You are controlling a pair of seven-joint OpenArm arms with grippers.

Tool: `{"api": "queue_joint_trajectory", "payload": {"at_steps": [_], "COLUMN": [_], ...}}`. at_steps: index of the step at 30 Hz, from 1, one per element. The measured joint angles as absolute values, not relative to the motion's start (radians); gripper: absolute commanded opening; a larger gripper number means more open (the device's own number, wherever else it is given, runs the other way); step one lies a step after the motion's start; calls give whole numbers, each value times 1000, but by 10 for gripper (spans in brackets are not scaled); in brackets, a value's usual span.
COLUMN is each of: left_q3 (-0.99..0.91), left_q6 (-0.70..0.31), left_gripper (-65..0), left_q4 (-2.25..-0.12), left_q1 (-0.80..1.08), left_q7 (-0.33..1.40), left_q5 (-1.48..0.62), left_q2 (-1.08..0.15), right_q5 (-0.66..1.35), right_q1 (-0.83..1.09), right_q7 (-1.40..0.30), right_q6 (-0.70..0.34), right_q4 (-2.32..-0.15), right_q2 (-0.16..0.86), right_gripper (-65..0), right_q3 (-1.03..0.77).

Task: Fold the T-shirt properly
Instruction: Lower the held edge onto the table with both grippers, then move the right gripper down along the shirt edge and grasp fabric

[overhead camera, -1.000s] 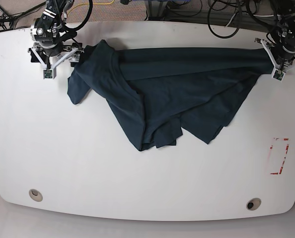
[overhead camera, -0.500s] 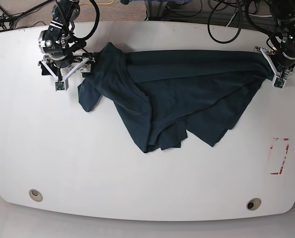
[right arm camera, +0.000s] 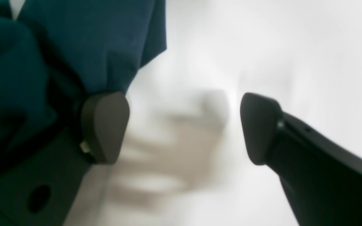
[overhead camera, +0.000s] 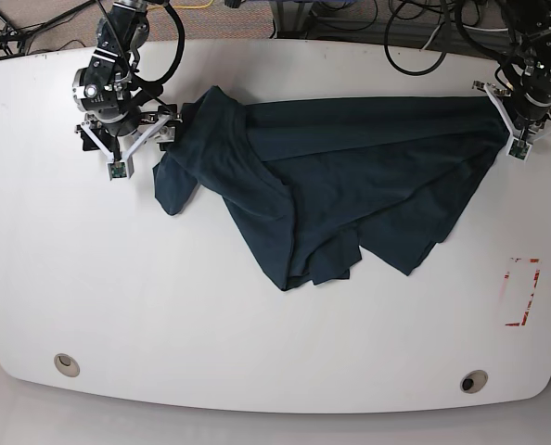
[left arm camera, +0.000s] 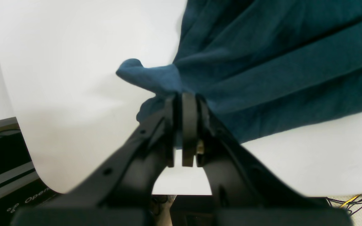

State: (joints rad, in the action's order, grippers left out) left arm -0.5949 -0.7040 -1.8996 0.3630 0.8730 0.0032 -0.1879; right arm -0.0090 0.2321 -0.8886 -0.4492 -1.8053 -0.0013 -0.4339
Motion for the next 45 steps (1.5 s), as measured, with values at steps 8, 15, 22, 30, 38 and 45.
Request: {"api": "queue_joint_trajectory", "payload": {"at_steps": [8,15,22,30,38,45], "left_q3": [-596,-596,-596,-596,-599,-599], "left_q6": [-704,-704,-704,-704,-704,-704], "left_gripper": [-633,-630,-640,-641,-641,-642], "left_q4": [-1896,-1895,-1894,-1894,-1894,-1894], "left_q1": [363,363,356,352,354,347], "left_q7": [867,866,841,842,844,840], "left_q5": [4,3,0,-1,1,3], "left_q2": [-189,-190,-190,-190,-190,-192], "right_q5": [-20,-22,-22,-22,-22,-25], "right_q1": [241,255,281,255,202,142], "right_q7": [-912,-900,-865,-866,-869,-871], "right_q6": [-451,-454,-454,-461,-460,-453], "right_q4": [-1878,-1942,-2035,-2037,-1991,-1906], "right_q2": [19,14,13,21,41,54], "right_gripper": [-109,-108,-107,-107,-107,-108], "right_q3": [-409,-413,-426,-404,-394,-409]}}
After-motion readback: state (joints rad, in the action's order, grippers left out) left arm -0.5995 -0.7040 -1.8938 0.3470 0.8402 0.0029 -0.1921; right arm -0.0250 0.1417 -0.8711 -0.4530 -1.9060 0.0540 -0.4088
